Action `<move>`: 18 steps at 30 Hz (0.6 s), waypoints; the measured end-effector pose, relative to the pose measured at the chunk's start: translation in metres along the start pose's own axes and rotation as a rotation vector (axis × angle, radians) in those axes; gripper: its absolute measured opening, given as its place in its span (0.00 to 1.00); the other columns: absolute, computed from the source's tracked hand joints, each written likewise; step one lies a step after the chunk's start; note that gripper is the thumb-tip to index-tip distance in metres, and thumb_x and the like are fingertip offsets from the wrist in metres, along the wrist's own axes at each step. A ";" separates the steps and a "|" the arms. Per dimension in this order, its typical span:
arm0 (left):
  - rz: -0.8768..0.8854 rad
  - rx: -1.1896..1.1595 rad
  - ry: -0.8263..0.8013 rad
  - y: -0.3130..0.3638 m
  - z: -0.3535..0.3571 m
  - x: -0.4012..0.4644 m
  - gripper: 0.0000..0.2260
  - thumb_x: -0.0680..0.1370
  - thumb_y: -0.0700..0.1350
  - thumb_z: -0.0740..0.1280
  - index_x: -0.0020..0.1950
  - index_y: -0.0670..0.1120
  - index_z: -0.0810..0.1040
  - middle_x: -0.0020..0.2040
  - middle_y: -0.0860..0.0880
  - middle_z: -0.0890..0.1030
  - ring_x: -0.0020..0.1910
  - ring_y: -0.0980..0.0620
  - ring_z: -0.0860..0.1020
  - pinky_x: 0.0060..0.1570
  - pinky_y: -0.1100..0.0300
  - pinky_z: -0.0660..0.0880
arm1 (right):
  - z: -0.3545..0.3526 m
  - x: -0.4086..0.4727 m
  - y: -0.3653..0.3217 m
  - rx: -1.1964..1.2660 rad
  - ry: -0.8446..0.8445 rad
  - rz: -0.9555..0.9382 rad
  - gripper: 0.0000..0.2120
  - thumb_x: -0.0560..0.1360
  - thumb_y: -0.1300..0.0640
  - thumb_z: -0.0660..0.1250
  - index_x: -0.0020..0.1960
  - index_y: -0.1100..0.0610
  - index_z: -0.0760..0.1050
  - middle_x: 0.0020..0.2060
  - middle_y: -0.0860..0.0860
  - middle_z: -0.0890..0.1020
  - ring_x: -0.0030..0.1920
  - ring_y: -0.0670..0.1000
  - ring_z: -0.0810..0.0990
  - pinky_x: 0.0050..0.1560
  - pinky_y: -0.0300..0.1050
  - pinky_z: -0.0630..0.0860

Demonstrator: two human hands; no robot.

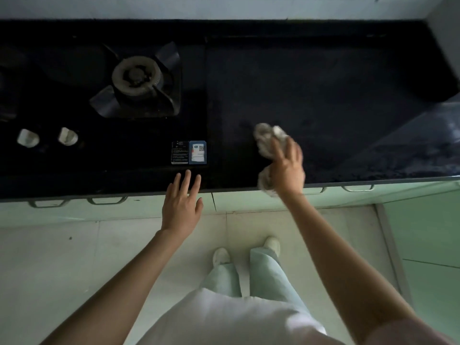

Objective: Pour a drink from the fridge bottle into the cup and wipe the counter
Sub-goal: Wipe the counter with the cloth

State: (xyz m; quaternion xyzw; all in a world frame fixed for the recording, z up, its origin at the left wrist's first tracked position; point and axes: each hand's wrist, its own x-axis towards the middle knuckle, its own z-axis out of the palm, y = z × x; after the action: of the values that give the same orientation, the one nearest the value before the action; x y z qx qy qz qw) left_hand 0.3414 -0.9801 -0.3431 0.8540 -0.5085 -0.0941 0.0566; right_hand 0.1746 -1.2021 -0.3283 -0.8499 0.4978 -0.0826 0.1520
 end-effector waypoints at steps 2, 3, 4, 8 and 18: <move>-0.001 0.014 -0.002 0.000 0.000 0.000 0.26 0.75 0.44 0.69 0.73 0.42 0.67 0.73 0.38 0.66 0.71 0.34 0.65 0.66 0.39 0.66 | -0.018 0.004 0.037 -0.002 0.041 0.150 0.34 0.72 0.68 0.61 0.74 0.46 0.61 0.75 0.55 0.59 0.74 0.60 0.55 0.50 0.56 0.78; -0.002 0.019 -0.001 0.000 0.000 0.000 0.26 0.75 0.44 0.69 0.73 0.42 0.68 0.72 0.38 0.67 0.71 0.34 0.65 0.66 0.39 0.66 | -0.024 0.003 0.050 0.003 0.065 0.202 0.34 0.73 0.68 0.61 0.74 0.46 0.62 0.74 0.55 0.58 0.73 0.60 0.55 0.46 0.56 0.78; -0.005 0.023 0.002 0.001 0.000 0.001 0.26 0.75 0.44 0.69 0.73 0.42 0.68 0.72 0.38 0.67 0.71 0.34 0.66 0.66 0.39 0.67 | -0.029 0.000 0.057 0.002 0.085 0.228 0.33 0.73 0.69 0.61 0.74 0.47 0.62 0.74 0.56 0.58 0.73 0.60 0.56 0.43 0.55 0.79; -0.042 0.032 -0.001 0.006 0.001 0.002 0.26 0.77 0.45 0.67 0.73 0.42 0.66 0.73 0.38 0.66 0.72 0.35 0.64 0.67 0.39 0.66 | -0.017 -0.018 0.041 -0.026 0.061 0.169 0.38 0.68 0.68 0.66 0.75 0.47 0.61 0.74 0.56 0.58 0.73 0.61 0.55 0.57 0.56 0.77; 0.005 0.076 0.114 0.070 -0.001 0.002 0.25 0.76 0.43 0.68 0.72 0.42 0.68 0.74 0.39 0.65 0.73 0.37 0.62 0.68 0.38 0.62 | -0.025 -0.011 0.063 -0.003 -0.029 -0.151 0.37 0.67 0.72 0.68 0.72 0.50 0.67 0.71 0.59 0.67 0.70 0.63 0.64 0.51 0.55 0.79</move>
State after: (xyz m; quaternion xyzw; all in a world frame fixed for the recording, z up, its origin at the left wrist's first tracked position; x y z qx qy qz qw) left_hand 0.2821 -1.0153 -0.3286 0.8583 -0.5097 -0.0259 0.0533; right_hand 0.1104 -1.2251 -0.3264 -0.8864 0.4301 -0.0809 0.1511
